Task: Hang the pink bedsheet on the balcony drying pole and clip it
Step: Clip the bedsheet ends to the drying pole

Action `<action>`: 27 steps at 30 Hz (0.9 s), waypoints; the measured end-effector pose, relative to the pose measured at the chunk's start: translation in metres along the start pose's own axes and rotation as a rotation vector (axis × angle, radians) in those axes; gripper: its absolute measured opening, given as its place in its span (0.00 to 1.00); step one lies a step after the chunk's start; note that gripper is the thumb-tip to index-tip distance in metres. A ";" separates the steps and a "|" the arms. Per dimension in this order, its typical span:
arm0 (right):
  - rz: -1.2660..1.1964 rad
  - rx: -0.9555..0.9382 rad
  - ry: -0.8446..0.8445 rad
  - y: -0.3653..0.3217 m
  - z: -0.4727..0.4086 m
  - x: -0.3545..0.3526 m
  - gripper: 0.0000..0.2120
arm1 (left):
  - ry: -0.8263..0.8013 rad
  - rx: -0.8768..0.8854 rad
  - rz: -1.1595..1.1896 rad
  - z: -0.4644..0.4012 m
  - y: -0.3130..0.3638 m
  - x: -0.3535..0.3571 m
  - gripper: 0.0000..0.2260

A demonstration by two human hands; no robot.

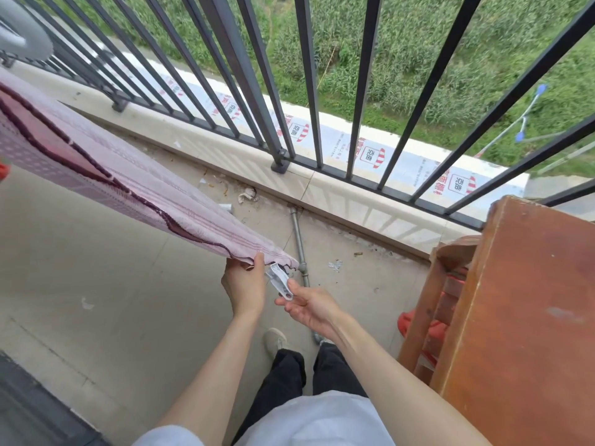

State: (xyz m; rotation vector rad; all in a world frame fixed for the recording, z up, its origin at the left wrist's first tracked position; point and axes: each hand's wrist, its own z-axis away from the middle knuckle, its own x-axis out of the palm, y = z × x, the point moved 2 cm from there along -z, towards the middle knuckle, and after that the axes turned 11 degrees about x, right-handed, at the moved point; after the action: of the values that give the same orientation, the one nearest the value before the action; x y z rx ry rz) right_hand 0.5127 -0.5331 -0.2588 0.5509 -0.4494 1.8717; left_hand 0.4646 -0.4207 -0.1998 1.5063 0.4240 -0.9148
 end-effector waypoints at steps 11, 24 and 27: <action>0.039 -0.010 -0.022 -0.013 -0.008 0.012 0.10 | -0.036 -0.099 0.041 -0.003 -0.008 -0.002 0.10; 0.255 0.028 -0.021 -0.028 -0.009 0.025 0.17 | -0.178 -0.089 0.036 -0.002 -0.013 -0.008 0.11; 0.321 -0.034 0.033 -0.018 0.000 0.021 0.19 | -0.229 -0.038 0.048 0.009 -0.013 -0.010 0.09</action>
State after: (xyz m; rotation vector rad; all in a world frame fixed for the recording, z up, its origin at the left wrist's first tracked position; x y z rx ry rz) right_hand 0.5228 -0.5107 -0.2459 0.4434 -0.5729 2.1710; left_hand 0.4461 -0.4243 -0.2001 1.3534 0.2366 -1.0225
